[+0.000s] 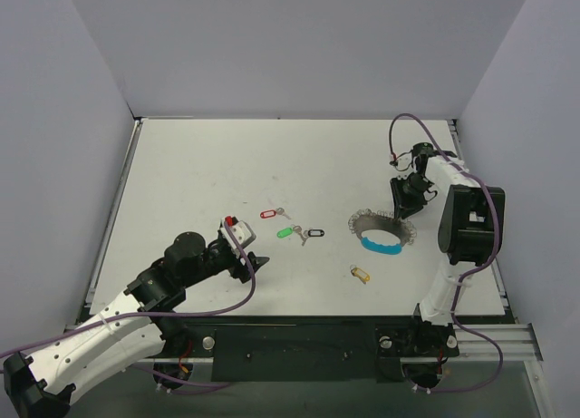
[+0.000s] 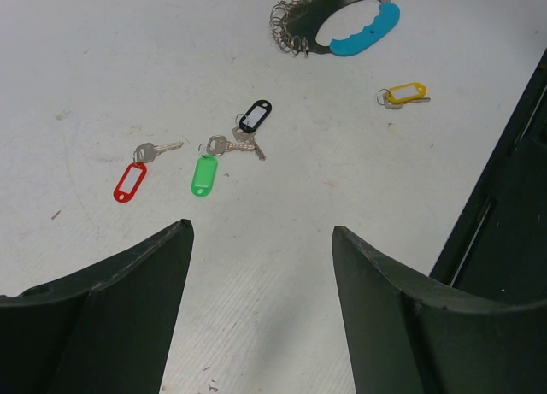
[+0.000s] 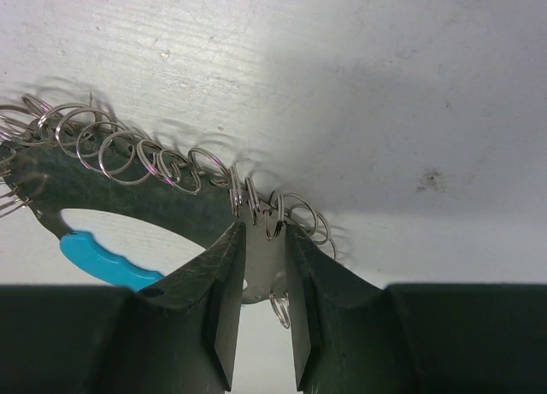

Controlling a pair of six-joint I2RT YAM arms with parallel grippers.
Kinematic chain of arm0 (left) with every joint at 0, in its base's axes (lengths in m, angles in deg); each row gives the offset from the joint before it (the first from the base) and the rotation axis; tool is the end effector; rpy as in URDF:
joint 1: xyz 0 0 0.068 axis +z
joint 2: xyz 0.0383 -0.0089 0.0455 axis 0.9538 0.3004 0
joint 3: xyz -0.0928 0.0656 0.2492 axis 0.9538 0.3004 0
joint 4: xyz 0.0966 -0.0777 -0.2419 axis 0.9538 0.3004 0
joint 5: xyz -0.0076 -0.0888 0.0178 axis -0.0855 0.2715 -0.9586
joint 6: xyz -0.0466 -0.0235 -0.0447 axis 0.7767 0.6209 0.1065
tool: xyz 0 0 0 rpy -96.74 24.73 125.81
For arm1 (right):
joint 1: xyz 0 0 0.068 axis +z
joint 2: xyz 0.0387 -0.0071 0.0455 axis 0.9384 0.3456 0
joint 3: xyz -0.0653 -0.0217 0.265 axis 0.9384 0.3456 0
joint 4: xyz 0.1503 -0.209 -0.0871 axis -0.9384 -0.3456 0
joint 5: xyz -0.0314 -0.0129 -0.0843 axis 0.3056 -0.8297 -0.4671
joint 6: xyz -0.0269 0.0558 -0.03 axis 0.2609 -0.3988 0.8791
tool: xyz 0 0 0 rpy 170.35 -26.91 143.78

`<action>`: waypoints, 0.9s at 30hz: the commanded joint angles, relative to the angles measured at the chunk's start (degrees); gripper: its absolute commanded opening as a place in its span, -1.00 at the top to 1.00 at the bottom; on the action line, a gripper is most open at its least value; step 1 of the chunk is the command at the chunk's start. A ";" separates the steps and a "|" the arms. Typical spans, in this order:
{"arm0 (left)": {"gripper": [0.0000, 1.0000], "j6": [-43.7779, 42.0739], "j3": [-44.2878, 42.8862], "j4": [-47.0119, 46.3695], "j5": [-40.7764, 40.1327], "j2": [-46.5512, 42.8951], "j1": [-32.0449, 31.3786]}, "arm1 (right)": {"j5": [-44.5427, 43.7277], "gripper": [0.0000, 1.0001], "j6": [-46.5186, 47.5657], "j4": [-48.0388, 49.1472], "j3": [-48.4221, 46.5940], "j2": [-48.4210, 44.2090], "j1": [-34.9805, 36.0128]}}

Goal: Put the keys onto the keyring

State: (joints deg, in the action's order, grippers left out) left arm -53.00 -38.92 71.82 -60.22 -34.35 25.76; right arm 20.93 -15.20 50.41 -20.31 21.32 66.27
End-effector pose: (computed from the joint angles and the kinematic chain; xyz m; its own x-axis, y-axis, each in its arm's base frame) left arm 0.1250 -0.1441 0.2638 -0.1316 0.2226 -0.9660 0.8203 0.5716 0.0200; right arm 0.4078 -0.0108 0.1509 -0.8901 -0.1883 -0.4151 -0.2661 0.9541 0.1377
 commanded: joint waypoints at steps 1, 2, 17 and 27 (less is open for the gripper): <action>-0.53 -0.42 -2.58 -0.72 0.82 -0.11 0.18 | 2.70 0.56 -1.34 -2.28 -0.57 -1.16 -1.59; -0.53 -0.34 -2.67 -0.71 0.91 -0.11 0.18 | 2.97 0.56 -1.51 -2.28 -0.49 -1.25 -1.85; -0.53 -0.42 -2.67 -0.72 1.08 -0.19 0.36 | 5.17 0.69 -3.45 -1.23 -0.49 -0.63 -3.26; -0.53 -0.42 -2.67 -0.72 1.26 -0.02 0.44 | 5.34 0.72 -3.98 -0.88 -0.49 -0.63 -4.05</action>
State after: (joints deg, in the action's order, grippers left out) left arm -53.00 -38.92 71.82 -60.03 -34.35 25.82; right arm 25.43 -18.22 50.87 -20.31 21.32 62.71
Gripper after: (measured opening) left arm 0.764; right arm 0.141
